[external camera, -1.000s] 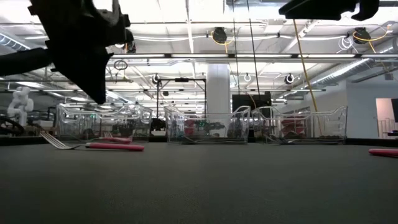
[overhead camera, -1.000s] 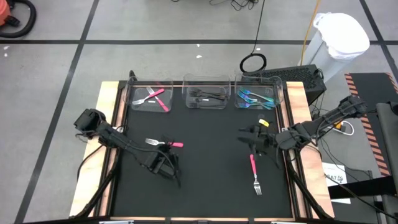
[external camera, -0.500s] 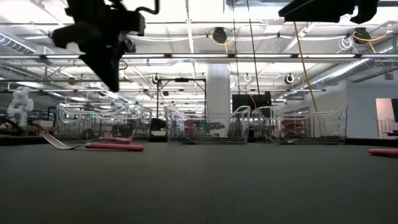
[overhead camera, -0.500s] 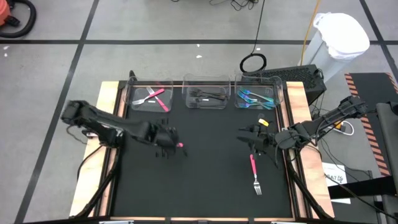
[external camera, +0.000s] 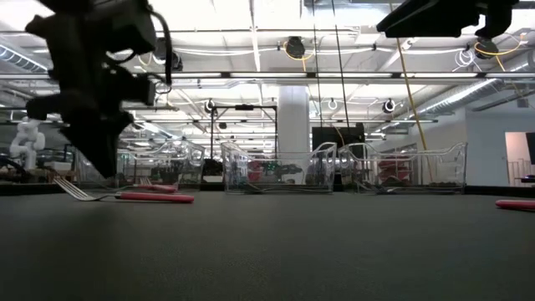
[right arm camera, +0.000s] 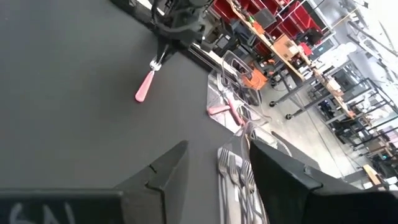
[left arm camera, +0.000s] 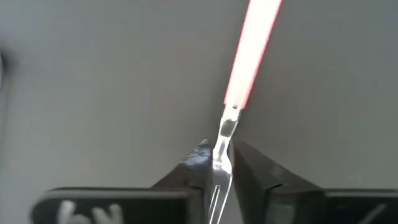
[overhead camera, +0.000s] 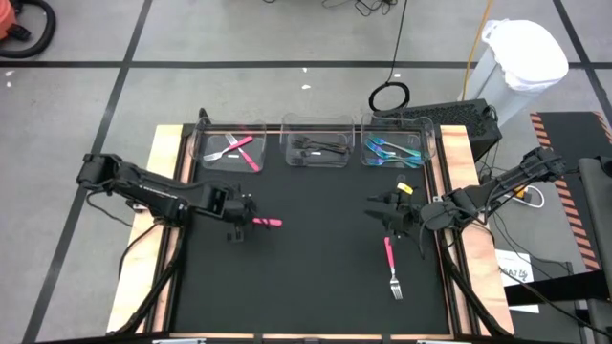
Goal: Sort silverware by color (type)
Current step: Put the pink fork into the left transparent bin
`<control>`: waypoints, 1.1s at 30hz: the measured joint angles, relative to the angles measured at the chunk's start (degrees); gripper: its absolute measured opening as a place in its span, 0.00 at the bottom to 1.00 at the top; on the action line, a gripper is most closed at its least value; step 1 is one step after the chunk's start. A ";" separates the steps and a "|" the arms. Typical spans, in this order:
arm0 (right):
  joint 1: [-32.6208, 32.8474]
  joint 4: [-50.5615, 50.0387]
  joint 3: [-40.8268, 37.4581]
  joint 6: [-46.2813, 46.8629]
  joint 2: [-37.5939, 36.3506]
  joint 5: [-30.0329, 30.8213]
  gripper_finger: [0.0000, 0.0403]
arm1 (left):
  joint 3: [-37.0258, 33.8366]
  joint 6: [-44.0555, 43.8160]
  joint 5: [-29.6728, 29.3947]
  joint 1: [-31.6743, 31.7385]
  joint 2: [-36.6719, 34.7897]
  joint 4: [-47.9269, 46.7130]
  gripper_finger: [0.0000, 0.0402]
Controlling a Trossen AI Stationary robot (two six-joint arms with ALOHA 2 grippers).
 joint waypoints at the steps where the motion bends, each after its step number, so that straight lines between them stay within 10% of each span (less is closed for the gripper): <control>1: 0.00 -0.18 0.00 0.48 0.00 0.01 0.41 | -0.91 -0.55 -0.53 -0.24 0.04 0.76 0.17; 15: 0.00 -3.62 -0.01 3.54 0.00 0.01 0.41 | -2.16 -1.57 -6.63 -3.42 -0.02 9.85 0.53; 33: 0.00 -5.11 0.01 3.44 0.00 0.04 0.41 | -12.72 -1.07 -5.96 -3.47 -0.26 19.35 0.55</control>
